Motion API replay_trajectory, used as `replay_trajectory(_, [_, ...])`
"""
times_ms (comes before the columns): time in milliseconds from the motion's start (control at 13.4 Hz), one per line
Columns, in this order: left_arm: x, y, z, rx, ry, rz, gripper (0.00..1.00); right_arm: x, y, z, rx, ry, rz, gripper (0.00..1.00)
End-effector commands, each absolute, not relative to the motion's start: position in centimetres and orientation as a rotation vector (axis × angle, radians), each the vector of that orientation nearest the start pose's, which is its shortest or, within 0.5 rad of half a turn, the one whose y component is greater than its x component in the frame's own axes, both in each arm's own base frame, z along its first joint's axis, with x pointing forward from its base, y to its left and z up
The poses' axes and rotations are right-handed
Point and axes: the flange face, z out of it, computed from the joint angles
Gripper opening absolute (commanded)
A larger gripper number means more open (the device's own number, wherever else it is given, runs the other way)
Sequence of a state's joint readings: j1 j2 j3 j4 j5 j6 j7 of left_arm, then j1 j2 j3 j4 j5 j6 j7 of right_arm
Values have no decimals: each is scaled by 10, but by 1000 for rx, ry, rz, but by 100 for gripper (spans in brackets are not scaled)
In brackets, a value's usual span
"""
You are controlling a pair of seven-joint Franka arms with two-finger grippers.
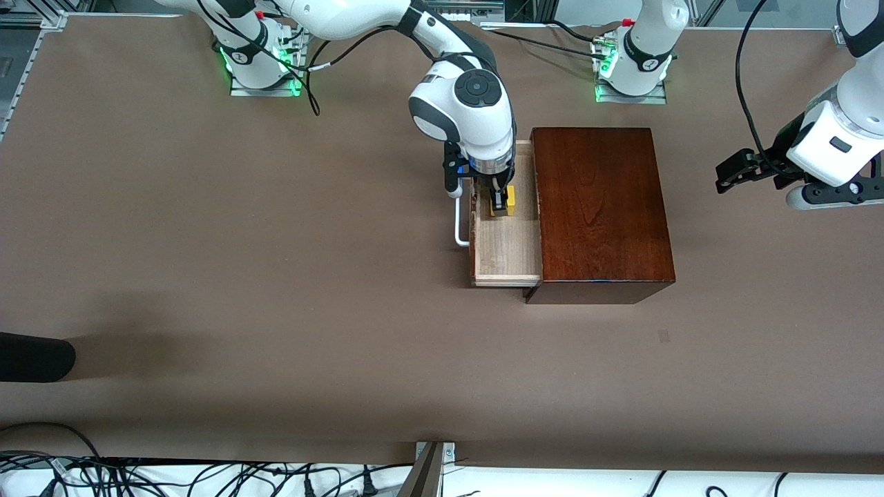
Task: Open drawer, take yellow block, close drawer
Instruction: 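Grasp the yellow cube and lift it with the right gripper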
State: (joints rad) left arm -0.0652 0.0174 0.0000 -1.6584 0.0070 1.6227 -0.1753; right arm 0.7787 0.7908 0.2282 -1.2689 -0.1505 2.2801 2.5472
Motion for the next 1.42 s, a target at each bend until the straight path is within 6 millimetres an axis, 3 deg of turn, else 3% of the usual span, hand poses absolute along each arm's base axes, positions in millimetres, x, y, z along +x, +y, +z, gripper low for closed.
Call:
replay_trajectory(0, [553, -29, 585, -3153, -167, 76, 100, 458, 621, 328, -2087, 2049, 79, 0])
replay_trajectory(150, [555, -28, 588, -3153, -162, 61, 100, 465, 621, 372, -2074, 2058, 76, 0])
replay_trajectory(299, [556, -28, 590, -3157, -90, 53, 100, 469, 617, 397, -2097, 2090, 68, 0])
replay_trajectory(599, [560, -20, 585, -3152, -40, 66, 100, 482, 585, 457, -2164, 2071, 128, 0])
replay_trajectory(823, [563, -18, 594, -3152, -45, 30, 100, 504, 535, 495, -2405, 1875, 107, 0])
replay_trajectory(1048, [564, -17, 599, -3150, -47, 8, 100, 526, 473, 508, -2728, 1575, 107, 0])
replay_trajectory(1198, [568, -18, 602, -3150, -44, -4, 100, 548, 413, 515, -2850, 1377, 101, 0])
replay_trajectory(1347, [569, -18, 603, -3149, -44, -7, 100, 565, 372, 516, -2922, 1223, 133, 0])
